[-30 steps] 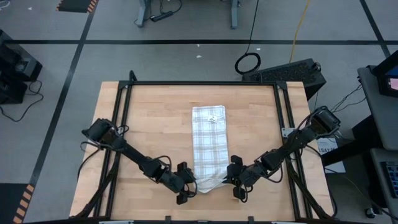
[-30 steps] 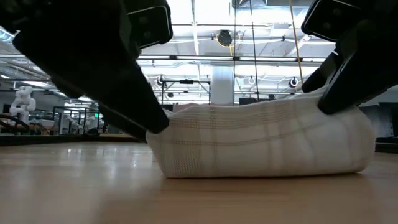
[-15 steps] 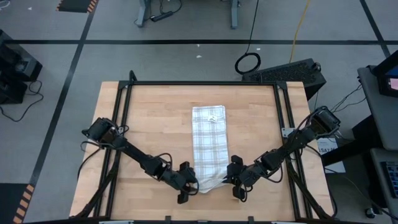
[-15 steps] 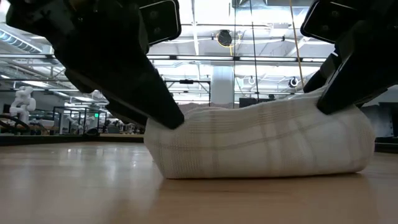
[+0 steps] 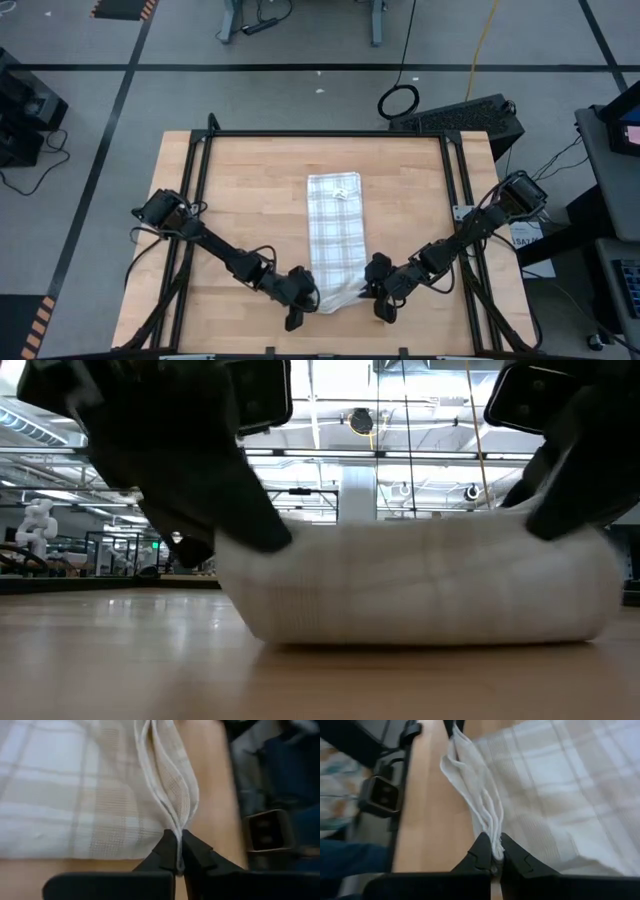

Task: Roll towel
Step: Roll the towel

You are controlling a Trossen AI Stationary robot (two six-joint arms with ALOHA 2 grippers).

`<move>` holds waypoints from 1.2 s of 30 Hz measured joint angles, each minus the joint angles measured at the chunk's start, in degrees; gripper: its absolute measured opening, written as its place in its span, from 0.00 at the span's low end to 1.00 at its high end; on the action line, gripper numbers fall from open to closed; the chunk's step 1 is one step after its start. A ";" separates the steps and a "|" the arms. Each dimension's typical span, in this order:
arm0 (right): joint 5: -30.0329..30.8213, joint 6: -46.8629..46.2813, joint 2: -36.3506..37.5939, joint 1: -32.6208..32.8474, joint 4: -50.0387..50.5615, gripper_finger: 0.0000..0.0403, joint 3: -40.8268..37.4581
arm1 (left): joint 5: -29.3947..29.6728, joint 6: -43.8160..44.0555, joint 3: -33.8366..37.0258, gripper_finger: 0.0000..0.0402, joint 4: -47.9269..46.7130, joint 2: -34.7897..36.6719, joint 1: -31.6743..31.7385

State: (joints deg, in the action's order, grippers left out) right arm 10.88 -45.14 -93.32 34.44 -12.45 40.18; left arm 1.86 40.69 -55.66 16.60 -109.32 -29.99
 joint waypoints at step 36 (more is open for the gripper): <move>-29.56 -16.64 -5.09 -7.29 -21.40 0.00 -4.46 | -19.87 15.54 9.86 0.03 18.98 -0.20 8.10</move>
State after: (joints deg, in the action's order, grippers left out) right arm -18.69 -61.78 -98.41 27.14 -33.85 35.73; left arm -18.01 56.23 -45.80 35.58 -109.51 -21.89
